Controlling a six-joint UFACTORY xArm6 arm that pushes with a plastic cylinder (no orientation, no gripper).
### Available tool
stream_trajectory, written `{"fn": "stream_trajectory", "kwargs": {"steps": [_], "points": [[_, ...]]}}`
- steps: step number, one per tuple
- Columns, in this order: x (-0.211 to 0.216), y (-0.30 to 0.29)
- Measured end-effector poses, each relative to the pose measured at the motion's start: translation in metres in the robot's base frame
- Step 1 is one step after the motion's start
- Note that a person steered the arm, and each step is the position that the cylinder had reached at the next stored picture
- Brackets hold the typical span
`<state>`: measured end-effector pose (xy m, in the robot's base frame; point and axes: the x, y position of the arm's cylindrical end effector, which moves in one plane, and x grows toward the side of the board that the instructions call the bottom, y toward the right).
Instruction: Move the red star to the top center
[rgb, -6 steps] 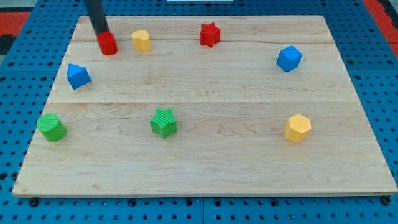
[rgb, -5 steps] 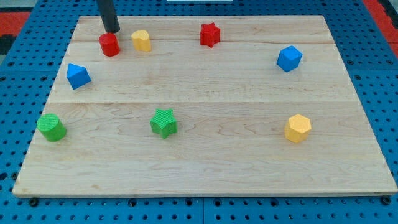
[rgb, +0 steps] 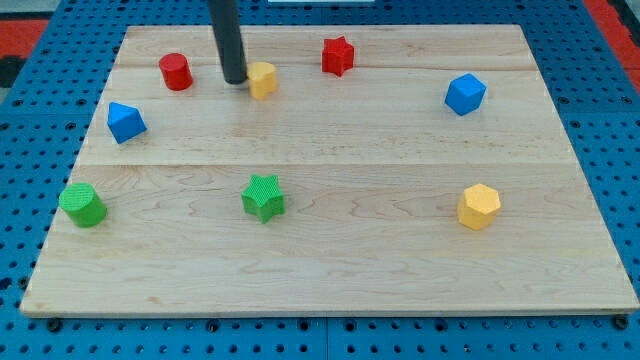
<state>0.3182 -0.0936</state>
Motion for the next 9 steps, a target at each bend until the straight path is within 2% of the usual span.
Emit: {"fn": "stream_trajectory", "kwargs": {"steps": [1,4,5,6,8,9], "points": [[0.014,0.014],[-0.017,0.052],[0.006,0.095],[0.008,0.117],[-0.050,0.134],[-0.068,0.106]]}}
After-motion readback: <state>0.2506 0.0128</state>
